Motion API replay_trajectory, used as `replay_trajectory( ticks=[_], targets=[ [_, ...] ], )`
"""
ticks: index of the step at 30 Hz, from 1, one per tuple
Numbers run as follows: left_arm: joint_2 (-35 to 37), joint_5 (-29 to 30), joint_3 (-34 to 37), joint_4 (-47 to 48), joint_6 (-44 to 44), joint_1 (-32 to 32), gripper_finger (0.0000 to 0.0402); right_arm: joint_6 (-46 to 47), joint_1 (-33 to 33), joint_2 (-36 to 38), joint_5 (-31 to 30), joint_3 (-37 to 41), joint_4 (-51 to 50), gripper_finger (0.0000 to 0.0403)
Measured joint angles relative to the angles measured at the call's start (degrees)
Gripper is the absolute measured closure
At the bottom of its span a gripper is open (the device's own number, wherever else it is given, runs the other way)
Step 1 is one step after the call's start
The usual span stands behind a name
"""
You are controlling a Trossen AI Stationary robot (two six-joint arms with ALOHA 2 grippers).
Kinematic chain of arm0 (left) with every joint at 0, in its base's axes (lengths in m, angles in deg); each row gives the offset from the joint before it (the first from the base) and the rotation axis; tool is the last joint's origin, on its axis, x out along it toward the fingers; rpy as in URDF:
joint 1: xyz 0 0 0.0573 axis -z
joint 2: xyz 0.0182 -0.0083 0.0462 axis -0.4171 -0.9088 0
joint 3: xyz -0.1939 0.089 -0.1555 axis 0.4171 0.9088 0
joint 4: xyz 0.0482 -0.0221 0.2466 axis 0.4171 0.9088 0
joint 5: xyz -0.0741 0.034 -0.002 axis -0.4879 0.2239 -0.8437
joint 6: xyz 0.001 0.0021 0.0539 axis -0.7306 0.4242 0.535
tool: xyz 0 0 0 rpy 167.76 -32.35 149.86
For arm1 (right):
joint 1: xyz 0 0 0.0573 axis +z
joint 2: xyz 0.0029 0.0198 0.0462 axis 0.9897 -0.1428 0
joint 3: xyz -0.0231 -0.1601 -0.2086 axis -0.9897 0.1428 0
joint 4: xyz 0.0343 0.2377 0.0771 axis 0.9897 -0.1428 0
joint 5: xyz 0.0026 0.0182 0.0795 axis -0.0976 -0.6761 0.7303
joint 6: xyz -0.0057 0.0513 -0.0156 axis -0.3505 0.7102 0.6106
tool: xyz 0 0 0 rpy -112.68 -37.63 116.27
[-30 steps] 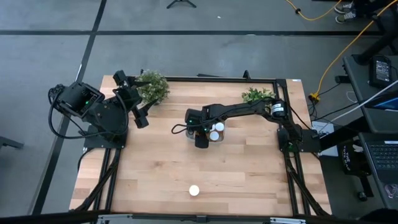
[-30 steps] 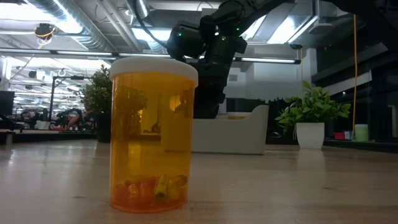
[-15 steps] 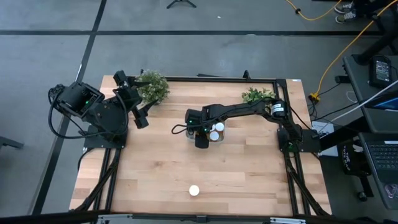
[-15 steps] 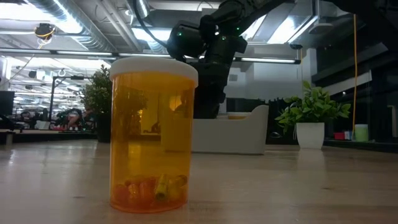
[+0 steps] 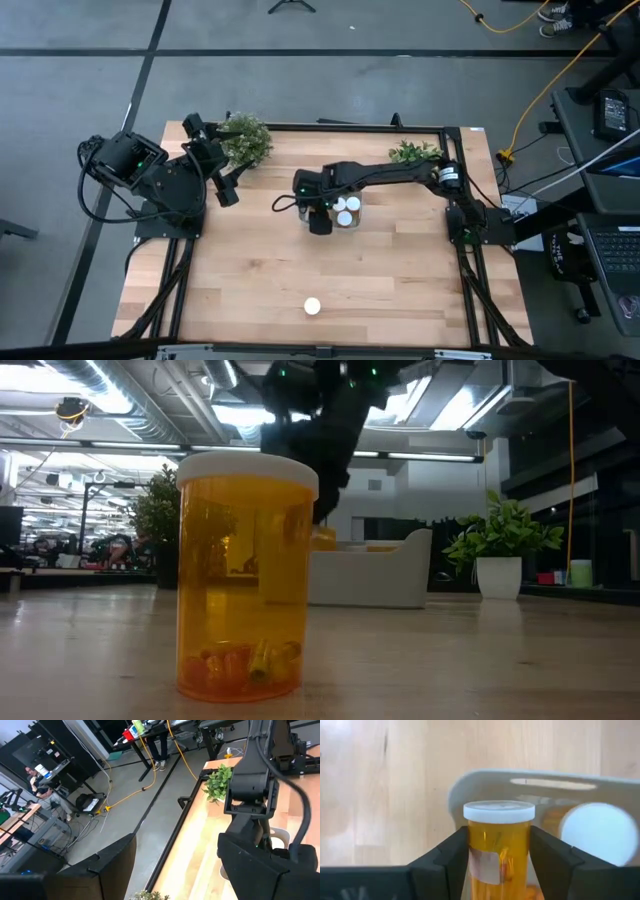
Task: Pick and place pill bottles into a basket
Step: Adjust the orange pill bottle in the gray bin
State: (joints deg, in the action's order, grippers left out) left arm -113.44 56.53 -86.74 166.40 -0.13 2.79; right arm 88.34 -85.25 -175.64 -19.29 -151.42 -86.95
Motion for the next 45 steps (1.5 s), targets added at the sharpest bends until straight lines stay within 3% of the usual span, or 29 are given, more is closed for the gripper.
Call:
replay_trajectory(
  ticks=[14,25,33,39,45],
  targets=[
    [0.0,0.9,0.0,0.0,1.0,1.1,0.0126,-3.1,0.4,0.6,-6.8,-11.5,-13.9,0.0215],
    [0.0,3.1,0.0,0.0,1.1,2.6,0.0126,-3.0,0.5,8.9,-13.8,-12.8,-10.3,0.0215],
    [0.0,3.3,0.0,-0.2,1.1,2.6,0.0126,-3.3,3.0,14.3,-16.8,-12.6,-1.6,0.0215],
    [0.0,3.4,0.0,-0.4,1.1,3.2,0.0125,-3.5,6.1,19.0,-20.2,-3.3,8.9,0.0217],
    [0.0,3.7,0.0,-0.4,1.6,4.3,0.0125,-0.9,9.0,30.1,-23.0,19.5,33.4,0.0228]
  ],
)
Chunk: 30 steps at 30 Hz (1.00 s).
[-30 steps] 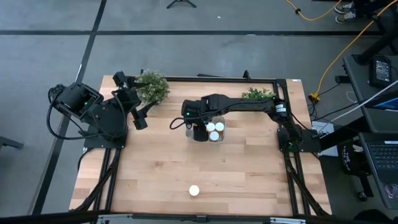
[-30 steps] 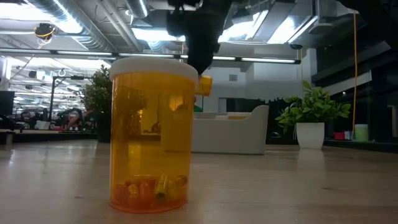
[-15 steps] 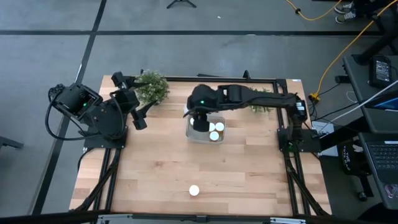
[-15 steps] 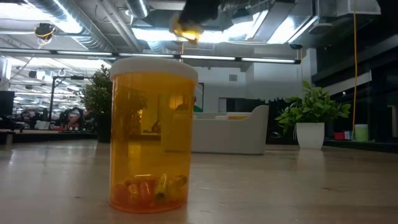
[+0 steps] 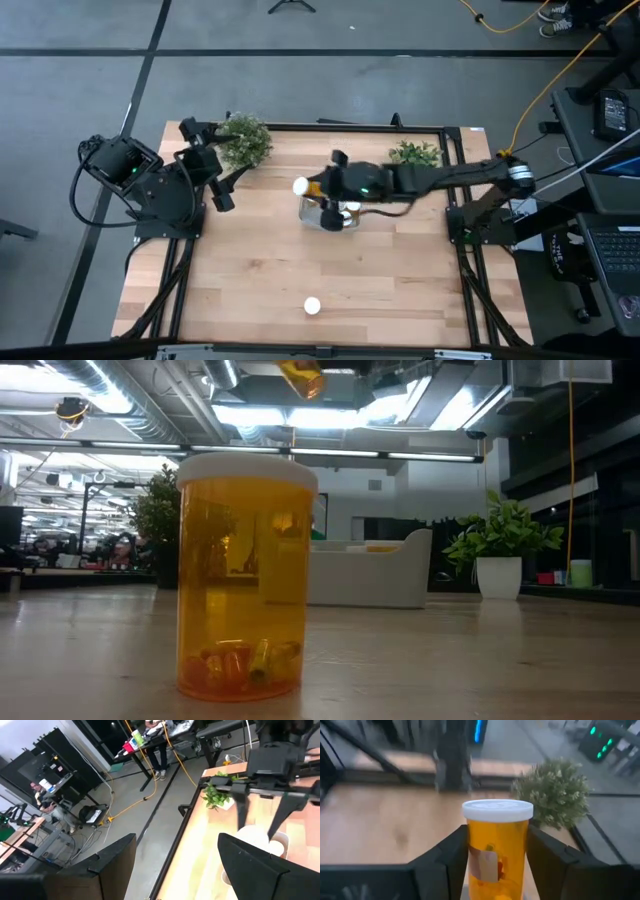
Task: Pick and place pill bottles into a basket
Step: Adjust the orange pill bottle in the gray bin
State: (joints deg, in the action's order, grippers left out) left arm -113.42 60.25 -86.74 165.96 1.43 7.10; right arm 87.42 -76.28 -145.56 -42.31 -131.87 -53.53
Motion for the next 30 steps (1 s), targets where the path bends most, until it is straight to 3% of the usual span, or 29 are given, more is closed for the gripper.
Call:
replay_trajectory(
  ticks=[7,11,22,30],
  targets=[
    [0.0,0.2,0.0,-0.1,0.0,0.1,0.0125,8.1,1.2,8.8,-0.6,31.8,43.0,0.0229],
    [0.0,0.2,0.0,-0.6,0.0,0.1,0.0125,9.6,2.2,7.2,-0.1,41.9,57.6,0.0229],
    [-0.1,-0.3,0.5,-1.5,-2.5,0.1,0.0125,9.7,1.5,-2.7,1.2,42.8,68.7,0.023],
    [-0.2,-0.6,8.8,-0.8,-7.0,-2.3,0.0125,6.8,1.5,-3.1,2.3,43.0,75.2,0.023]
  ],
)
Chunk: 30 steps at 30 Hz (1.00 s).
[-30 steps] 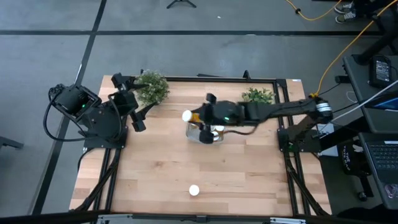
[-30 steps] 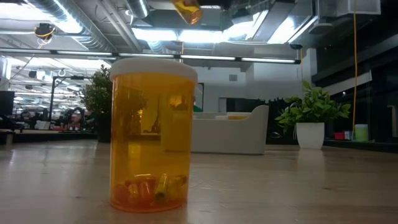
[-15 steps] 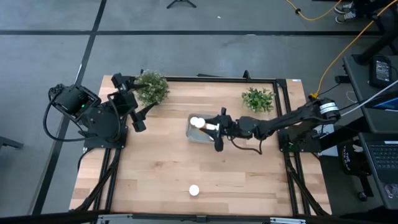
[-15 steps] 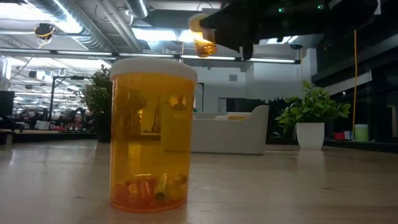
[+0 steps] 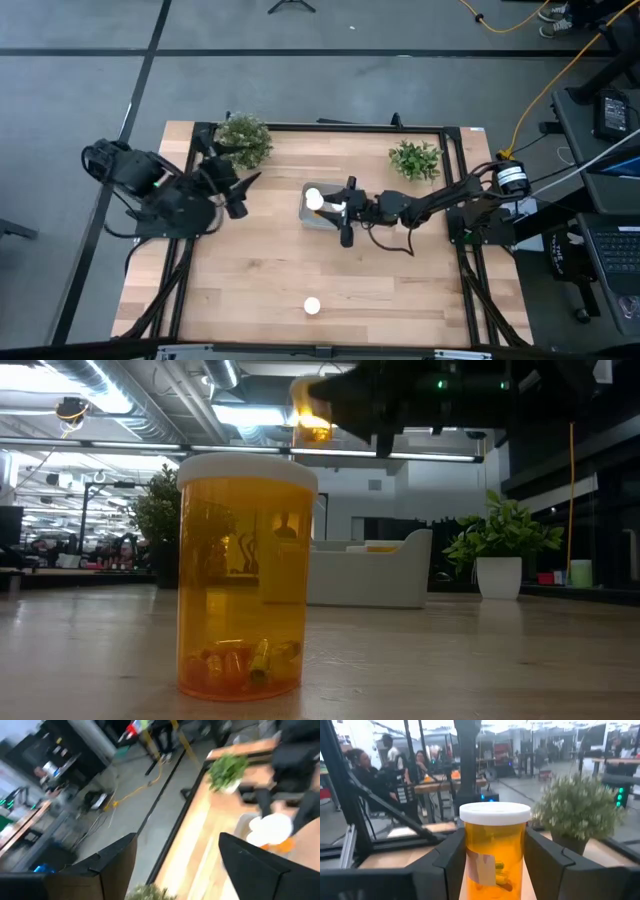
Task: Pick and place pill bottles into a basket
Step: Adjust the orange pill bottle in the gray bin
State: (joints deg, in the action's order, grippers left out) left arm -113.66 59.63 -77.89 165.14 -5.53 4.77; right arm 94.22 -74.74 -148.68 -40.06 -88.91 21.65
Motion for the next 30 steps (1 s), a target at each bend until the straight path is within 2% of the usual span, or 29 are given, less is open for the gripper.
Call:
replay_trajectory(
  ticks=[7,10,15,19,30],
  targets=[
    [1.6,-8.3,9.6,-2.6,-6.3,-5.6,0.011,-2.0,0.3,4.4,0.5,0.0,-2.8,0.023],
    [2.4,-11.2,13.8,-9.3,-4.6,-6.9,0.0097,-2.2,0.3,5.7,1.6,0.0,-5.3,0.023],
    [2.8,-20.3,19.0,-23.8,2.2,-10.1,0.0073,-2.1,0.3,6.7,2.9,-0.4,-6.1,0.023],
    [2.0,-25.1,21.1,-30.6,5.5,-12.5,0.0059,-3.2,0.3,6.7,4.2,-2.3,-9.2,0.023],
    [-2.2,-33.5,21.2,-33.3,7.2,-15.5,0.0059,-7.3,0.3,6.7,5.6,-6.4,-14.2,0.023]
  ],
)
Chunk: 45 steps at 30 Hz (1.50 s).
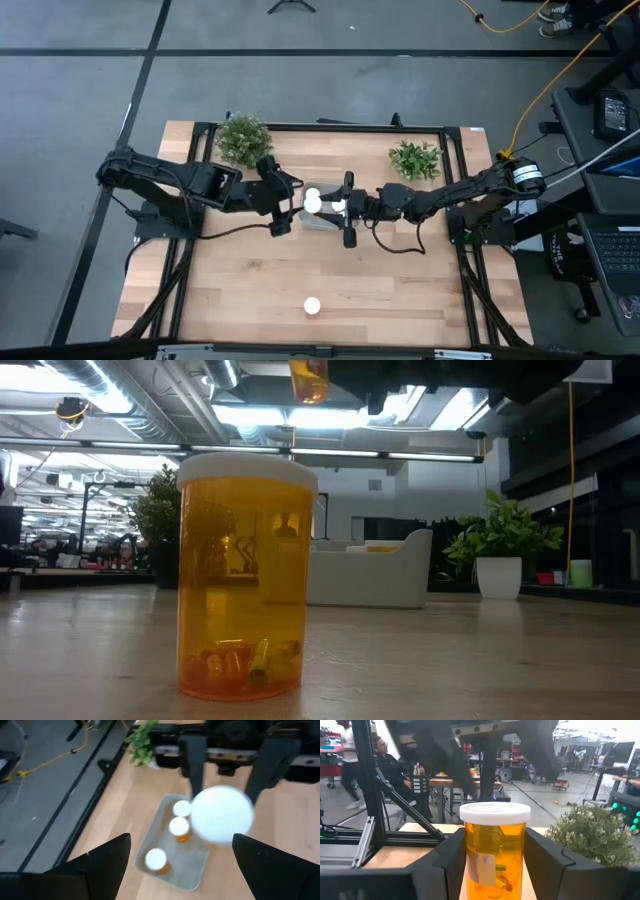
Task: Pick and place pill bottles into a basket
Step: Adjust the orange pill bottle in the gray bin
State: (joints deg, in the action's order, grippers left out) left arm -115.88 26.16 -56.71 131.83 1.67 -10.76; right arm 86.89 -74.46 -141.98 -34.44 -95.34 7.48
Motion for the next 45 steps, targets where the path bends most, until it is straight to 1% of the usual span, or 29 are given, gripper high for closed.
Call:
replay_trajectory(
  ticks=[4,10,18,27,35,40,45],
  targets=[
    [-1.4,-2.3,0.0,-1.7,0.8,0.0,0.0059,-0.4,-0.5,0.0,0.2,0.0,-0.4,0.023],
    [-3.1,-3.7,0.0,-1.7,0.8,0.0,0.0059,0.2,-1.8,0.3,1.5,0.0,0.1,0.023],
    [-2.8,-2.2,0.0,-1.0,1.4,-0.2,0.0059,-1.3,-2.6,3.1,1.7,0.0,-0.3,0.023],
    [-4.2,-2.1,0.0,-2.2,2.4,-1.3,0.0061,-0.4,-2.7,3.3,2.1,0.0,0.1,0.023],
    [-4.2,-1.9,0.0,-5.7,3.8,-2.2,0.0088,0.0,-2.7,3.3,3.0,0.0,2.7,0.023],
    [-4.2,-2.1,0.0,-8.2,4.4,-2.2,0.0103,0.3,-2.7,3.3,3.5,-1.4,2.3,0.023],
    [-4.2,-2.2,0.0,-8.4,4.5,-2.5,0.0113,0.0,-2.7,3.3,4.4,-2.3,1.6,0.023]
  ],
)
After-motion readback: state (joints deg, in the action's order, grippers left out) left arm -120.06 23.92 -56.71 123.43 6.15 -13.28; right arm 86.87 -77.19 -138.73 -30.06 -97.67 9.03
